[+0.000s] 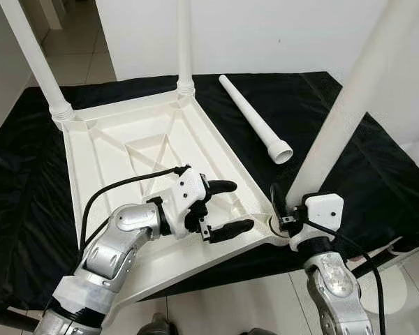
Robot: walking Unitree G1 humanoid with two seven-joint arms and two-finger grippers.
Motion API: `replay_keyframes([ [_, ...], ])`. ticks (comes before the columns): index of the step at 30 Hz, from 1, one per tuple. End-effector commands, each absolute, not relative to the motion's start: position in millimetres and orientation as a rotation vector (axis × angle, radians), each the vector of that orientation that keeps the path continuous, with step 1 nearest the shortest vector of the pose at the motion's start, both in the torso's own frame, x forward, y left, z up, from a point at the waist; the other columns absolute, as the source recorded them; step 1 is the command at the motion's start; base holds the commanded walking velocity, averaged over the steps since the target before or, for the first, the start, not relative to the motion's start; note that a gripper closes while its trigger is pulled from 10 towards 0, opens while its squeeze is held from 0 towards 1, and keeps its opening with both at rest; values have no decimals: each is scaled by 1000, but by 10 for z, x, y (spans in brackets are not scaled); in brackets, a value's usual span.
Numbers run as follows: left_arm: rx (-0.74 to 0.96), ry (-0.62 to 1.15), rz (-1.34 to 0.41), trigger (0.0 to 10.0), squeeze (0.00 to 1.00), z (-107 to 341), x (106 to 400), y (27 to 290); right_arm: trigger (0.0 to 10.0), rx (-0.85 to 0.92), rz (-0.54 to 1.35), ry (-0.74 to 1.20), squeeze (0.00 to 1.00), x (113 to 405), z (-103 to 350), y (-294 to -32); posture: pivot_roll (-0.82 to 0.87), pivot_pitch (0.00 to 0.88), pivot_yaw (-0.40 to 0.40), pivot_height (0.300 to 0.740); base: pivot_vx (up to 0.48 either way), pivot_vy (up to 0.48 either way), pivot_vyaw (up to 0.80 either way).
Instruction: Building children table
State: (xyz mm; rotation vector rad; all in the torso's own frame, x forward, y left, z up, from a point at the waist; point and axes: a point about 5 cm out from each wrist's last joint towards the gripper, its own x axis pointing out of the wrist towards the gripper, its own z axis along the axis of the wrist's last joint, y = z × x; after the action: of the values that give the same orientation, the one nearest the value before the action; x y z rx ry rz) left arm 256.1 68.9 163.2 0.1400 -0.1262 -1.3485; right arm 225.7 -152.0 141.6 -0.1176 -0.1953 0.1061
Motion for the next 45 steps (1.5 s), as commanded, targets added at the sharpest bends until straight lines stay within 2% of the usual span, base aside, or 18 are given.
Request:
replay_keyframes([
  [1, 157, -118, -1283, 10000, 0, 1632, 2605, 705, 10000, -132, 100, -126, 0, 2265, 1284, -1558, -8, 1, 24, 740, 0, 0, 0],
  [7, 151, -121, -1280, 10000, 0, 1648, 2610, 701, 10000, -163, 155, -131, 0, 2300, 1279, -1507, -5, 3, 23, 740, 0, 0, 0],
  [15, 166, -104, -1285, 10000, 0, 1623, 2595, 714, 10000, -245, 288, -122, 0, 2207, 1195, -1423, -3, 15, 26, 740, 0, 0, 0],
  [25, 199, -70, -1290, 10000, 0, 1531, 2567, 749, 10000, -245, 330, -121, 0, 2171, 1141, -1441, 0, 23, 28, 740, 0, 0, 0],
  [30, 203, -58, -1291, 10000, 0, 1501, 2559, 757, 10000, -171, 350, -161, 0, 2110, 1119, -1466, -2, 28, 29, 740, 0, 0, 0],
  [36, 199, -63, -1287, 10000, 0, 1513, 2563, 744, 10000, 15, 239, -131, 0, 2112, 1010, -1553, 0, 26, 30, 740, 0, 0, 0],
  [45, 200, -66, -1291, 10000, 0, 1519, 2563, 734, 10000, 66, 232, -115, 0, 2152, 968, -1501, 1, 25, 30, 740, 0, 0, 0],
])
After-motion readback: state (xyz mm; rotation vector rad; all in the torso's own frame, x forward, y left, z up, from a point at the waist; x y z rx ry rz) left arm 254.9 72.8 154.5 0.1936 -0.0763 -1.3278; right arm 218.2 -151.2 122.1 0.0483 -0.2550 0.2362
